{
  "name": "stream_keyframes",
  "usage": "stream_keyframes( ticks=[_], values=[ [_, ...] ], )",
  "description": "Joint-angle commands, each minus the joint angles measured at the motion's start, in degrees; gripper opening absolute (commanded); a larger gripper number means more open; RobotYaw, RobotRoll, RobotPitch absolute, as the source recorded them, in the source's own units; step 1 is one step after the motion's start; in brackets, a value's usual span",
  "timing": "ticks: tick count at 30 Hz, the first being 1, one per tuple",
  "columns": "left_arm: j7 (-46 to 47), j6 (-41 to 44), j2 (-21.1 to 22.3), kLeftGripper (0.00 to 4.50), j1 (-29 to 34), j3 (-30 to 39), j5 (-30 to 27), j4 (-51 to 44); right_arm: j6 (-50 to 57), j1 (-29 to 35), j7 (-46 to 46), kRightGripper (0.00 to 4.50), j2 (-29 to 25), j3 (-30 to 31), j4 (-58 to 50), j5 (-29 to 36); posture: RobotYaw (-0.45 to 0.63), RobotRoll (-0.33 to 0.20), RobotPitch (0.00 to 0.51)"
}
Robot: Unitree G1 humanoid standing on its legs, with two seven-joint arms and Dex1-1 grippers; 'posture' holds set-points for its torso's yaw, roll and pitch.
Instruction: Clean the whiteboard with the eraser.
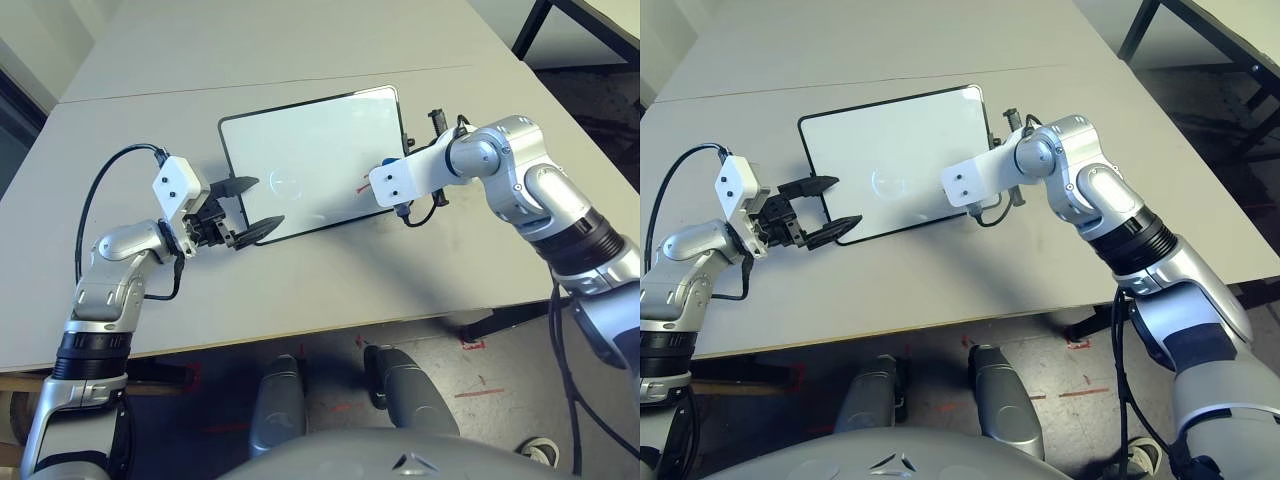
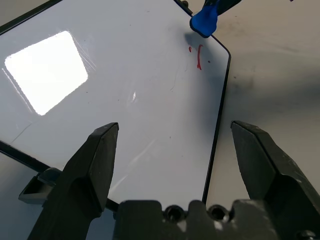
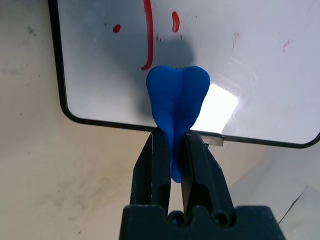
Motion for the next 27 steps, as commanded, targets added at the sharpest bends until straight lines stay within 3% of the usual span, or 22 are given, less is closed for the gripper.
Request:
stream_keyframes(
  ticks=[1,27],
  values=[
    [-0.5,0.1,0.1,4.50,0.1,-0.9,1.0,0.0,-0.2,0.8,-1.5,0.09,0.5,0.7,1.5,-1.5,-0.11,0.000,0.143],
    [0.4,0.3,-0.2,4.50,0.9,-0.9,0.9,-1.1,-2.4,1.0,-1.3,0.09,8.0,4.1,1.6,-3.9,-0.09,0.000,0.144]
  ],
)
